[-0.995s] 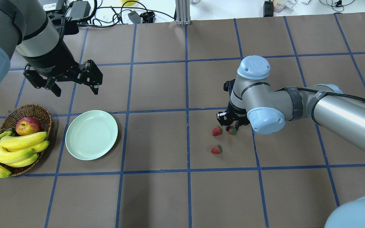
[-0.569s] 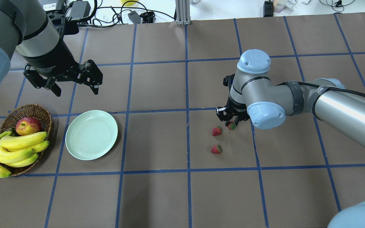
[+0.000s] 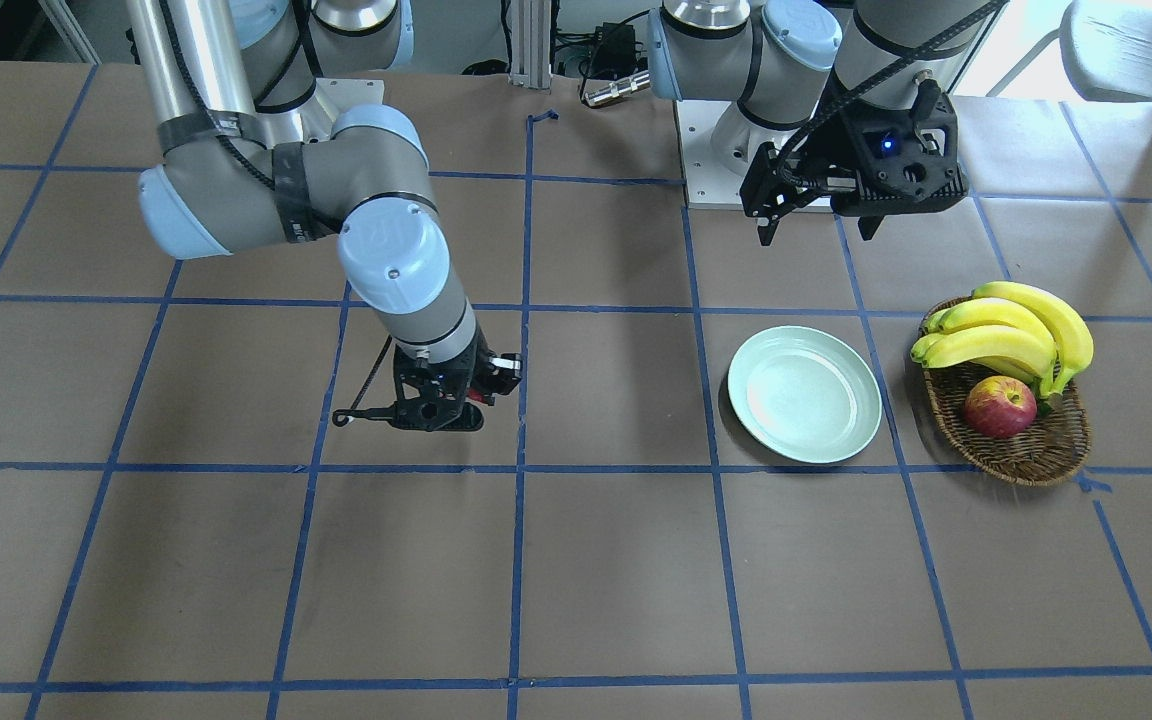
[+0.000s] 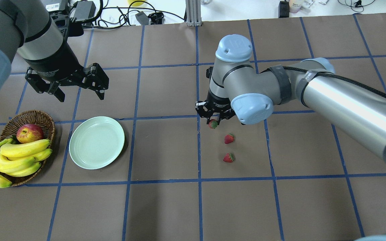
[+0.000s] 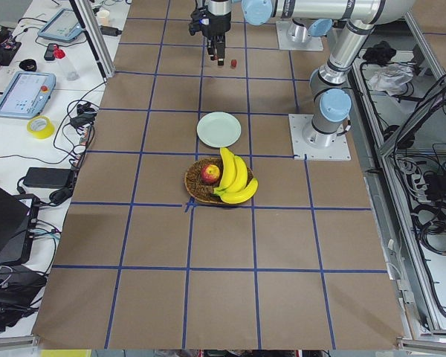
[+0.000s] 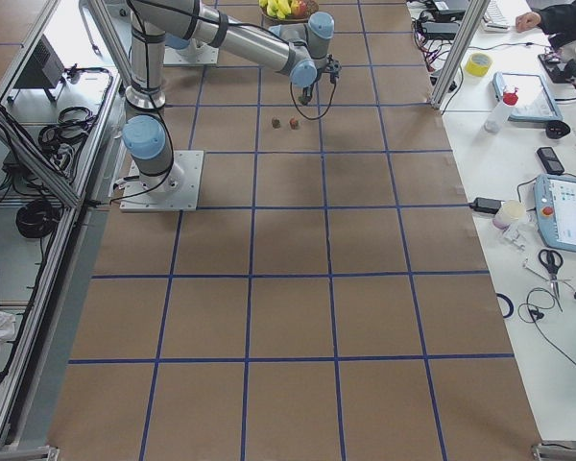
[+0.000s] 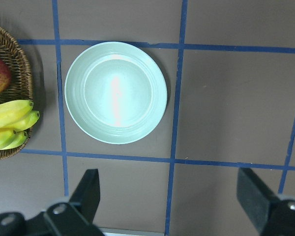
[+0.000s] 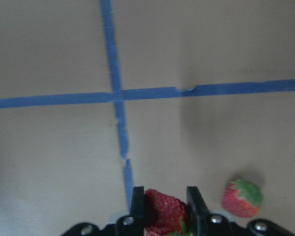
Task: Collect all strawberries into plate
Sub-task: 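Carry the strawberry toward the plate with the right gripper and release it on the table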
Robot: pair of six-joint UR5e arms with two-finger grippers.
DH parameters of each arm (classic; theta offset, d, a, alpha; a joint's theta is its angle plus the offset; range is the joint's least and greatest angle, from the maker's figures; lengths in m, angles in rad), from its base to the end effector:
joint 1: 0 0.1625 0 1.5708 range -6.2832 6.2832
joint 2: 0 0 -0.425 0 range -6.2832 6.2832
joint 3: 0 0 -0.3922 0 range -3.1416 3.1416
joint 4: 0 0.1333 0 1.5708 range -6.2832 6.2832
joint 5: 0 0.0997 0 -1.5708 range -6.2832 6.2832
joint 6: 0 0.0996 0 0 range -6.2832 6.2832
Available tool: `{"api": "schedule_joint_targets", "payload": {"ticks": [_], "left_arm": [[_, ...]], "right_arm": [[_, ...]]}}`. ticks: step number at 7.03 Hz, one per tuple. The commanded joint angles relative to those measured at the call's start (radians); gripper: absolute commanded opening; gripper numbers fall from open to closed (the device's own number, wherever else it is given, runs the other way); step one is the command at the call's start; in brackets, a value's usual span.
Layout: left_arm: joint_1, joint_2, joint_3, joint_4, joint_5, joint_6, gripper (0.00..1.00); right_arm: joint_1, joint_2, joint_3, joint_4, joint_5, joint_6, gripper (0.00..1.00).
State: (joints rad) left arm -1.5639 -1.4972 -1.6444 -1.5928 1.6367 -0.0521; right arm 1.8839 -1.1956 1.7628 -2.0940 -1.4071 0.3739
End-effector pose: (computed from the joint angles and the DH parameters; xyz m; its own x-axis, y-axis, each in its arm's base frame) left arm -0.1236 -0.4593 0.4848 -0.9961 -0.0575 -0.0669 -0.0589 0.9981 0.0186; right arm 0.3215 -0.5075 0.2447 -0.9883 0.0706 -0.1355 0.0572 0.9933 0.1004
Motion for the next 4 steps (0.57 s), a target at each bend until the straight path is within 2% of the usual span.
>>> {"api": "schedule_joint_targets", "payload": {"ticks": [1, 2, 3, 4], "left_arm": [[-0.001, 0.0, 0.0, 0.001, 0.002, 0.0, 1.0], [-0.001, 0.0, 0.0, 0.001, 0.017, 0.0, 1.0], [-0.001, 0.0, 0.0, 0.001, 0.02, 0.0, 1.0], [-0.001, -0.002, -0.002, 0.001, 0.02, 0.0, 1.0]], "right_arm": [[0.137, 0.101, -0.112, -0.078, 0.02, 0.141, 0.14], [0.188, 0.161, -0.153, -0.131, 0.019, 0.179, 0.14], [0.208, 0.188, -0.167, -0.135, 0.019, 0.195, 0.14], [0.221, 0.206, -0.151, -0.135, 0.013, 0.198, 0.14]]}}
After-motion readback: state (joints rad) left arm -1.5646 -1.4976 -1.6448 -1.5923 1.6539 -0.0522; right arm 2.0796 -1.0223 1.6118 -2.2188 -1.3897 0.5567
